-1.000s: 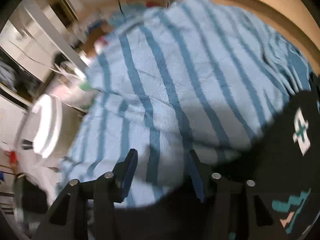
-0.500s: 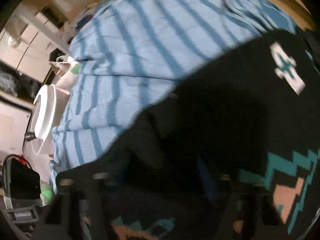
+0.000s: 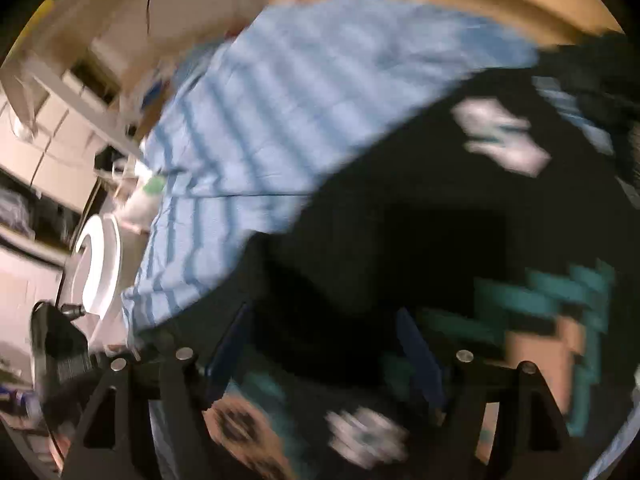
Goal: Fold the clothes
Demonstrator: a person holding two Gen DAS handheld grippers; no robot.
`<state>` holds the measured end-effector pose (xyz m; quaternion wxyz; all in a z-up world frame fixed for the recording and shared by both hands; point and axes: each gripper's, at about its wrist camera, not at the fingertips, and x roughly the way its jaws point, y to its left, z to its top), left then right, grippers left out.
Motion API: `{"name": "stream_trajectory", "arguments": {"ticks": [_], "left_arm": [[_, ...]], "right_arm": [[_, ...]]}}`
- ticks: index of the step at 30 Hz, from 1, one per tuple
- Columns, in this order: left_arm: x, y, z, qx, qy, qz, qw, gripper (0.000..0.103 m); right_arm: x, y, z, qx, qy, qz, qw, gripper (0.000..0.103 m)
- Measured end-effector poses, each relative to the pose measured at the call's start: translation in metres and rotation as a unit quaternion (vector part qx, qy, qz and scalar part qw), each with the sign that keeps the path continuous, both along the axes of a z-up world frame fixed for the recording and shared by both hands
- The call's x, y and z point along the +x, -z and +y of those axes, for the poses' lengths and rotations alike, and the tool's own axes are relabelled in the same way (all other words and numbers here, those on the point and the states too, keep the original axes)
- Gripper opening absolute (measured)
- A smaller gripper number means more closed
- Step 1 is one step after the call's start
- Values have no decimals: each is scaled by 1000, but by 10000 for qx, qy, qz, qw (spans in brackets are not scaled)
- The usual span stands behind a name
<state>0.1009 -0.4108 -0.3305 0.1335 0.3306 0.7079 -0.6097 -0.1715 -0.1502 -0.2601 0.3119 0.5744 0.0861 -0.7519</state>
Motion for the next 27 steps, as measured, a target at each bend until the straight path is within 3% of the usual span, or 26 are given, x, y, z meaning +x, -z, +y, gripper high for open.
{"name": "stream_trajectory", "arguments": {"ticks": [2,3,4,8,11,14,19,20,22,23,24,25,26,27], "left_arm": [[7,-14,6,-134,-345,64,9993,47],[13,-24,9,-364,-420,42,9984,66],[20,-34,12,-594,-495,20,9970,74],[29,-56,28,-1032,-273,222,9940,74],[12,-57,52,-1046,247,167,9941,74],[-6,-50,77,-821,595,146,9947,74],[-12,-37,106,-738,995,-134,9922,71],[-16,-29,109,-708,1005,-225,9922,68],[-25,-17,109,-612,1029,-395,9920,51],[-28,-12,108,-580,1037,-447,9919,48],[-32,-8,107,-581,1060,-504,9914,45],[-35,-6,106,-580,1083,-550,9909,39],[-37,-7,104,-578,1104,-541,9907,38],[-38,-8,103,-575,1125,-533,9906,37]], "right_arm": [[10,-13,74,-85,788,-5,9969,80],[17,-15,109,-122,1296,-107,9914,80],[24,-13,136,-153,1694,-241,9851,80],[57,15,218,-256,2794,-918,9554,79],[79,37,269,-304,3489,-1417,9259,74],[88,64,269,-266,3745,-1840,9084,68],[88,74,275,-724,4414,-1881,8744,70],[87,76,277,-797,4533,-1888,8675,71],[83,78,279,-921,4728,-1839,8568,71],[81,80,278,-941,4800,-1808,8532,69],[80,80,278,-935,4848,-1761,8516,66],[79,77,276,-859,4846,-1658,8546,55],[80,74,274,-771,4804,-1518,8604,37],[81,70,272,-751,4709,-1354,8685,28]]}}
